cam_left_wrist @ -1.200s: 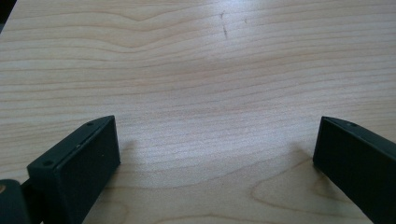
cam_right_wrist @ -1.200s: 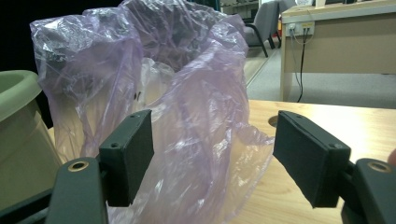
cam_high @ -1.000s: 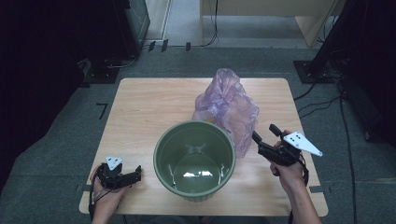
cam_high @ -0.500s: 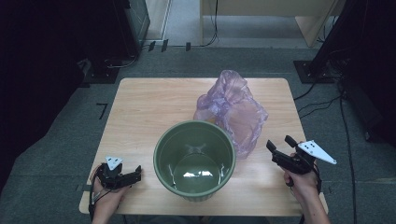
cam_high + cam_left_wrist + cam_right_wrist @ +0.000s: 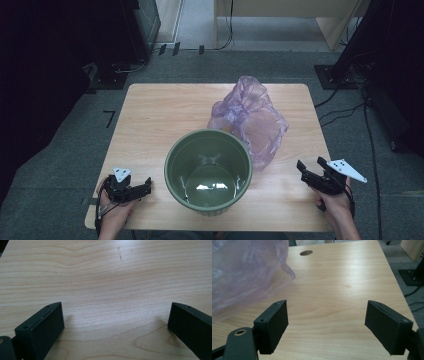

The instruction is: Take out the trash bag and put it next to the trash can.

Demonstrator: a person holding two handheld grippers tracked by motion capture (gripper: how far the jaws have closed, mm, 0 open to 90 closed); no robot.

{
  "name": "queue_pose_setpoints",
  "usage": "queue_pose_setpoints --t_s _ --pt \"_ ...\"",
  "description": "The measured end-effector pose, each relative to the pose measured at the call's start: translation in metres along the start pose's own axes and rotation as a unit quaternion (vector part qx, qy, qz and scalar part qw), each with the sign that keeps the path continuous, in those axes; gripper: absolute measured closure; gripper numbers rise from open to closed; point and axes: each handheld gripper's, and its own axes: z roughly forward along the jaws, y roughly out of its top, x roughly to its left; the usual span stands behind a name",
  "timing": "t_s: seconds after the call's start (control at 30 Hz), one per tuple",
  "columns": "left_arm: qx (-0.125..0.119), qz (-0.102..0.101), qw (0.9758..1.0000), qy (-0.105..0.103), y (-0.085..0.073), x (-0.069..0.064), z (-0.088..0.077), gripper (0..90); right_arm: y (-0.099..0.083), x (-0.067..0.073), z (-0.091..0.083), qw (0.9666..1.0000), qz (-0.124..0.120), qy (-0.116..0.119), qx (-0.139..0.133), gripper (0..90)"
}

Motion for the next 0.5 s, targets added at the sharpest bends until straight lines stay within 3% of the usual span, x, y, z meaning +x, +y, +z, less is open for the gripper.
queue_pose_setpoints --t_s 0.23,0.5 --pt "0.0 0.0 1.0 0.0 0.0 0.0 0.0 0.0 -0.009 -0.012 -0.006 0.9996 0.007 -0.02 0.019 18.3" --pt "0.0 0.0 1.0 0.0 0.0 0.0 0.0 0.0 -0.023 -0.027 -0.014 0.9972 -0.002 -0.055 0.05 18.3"
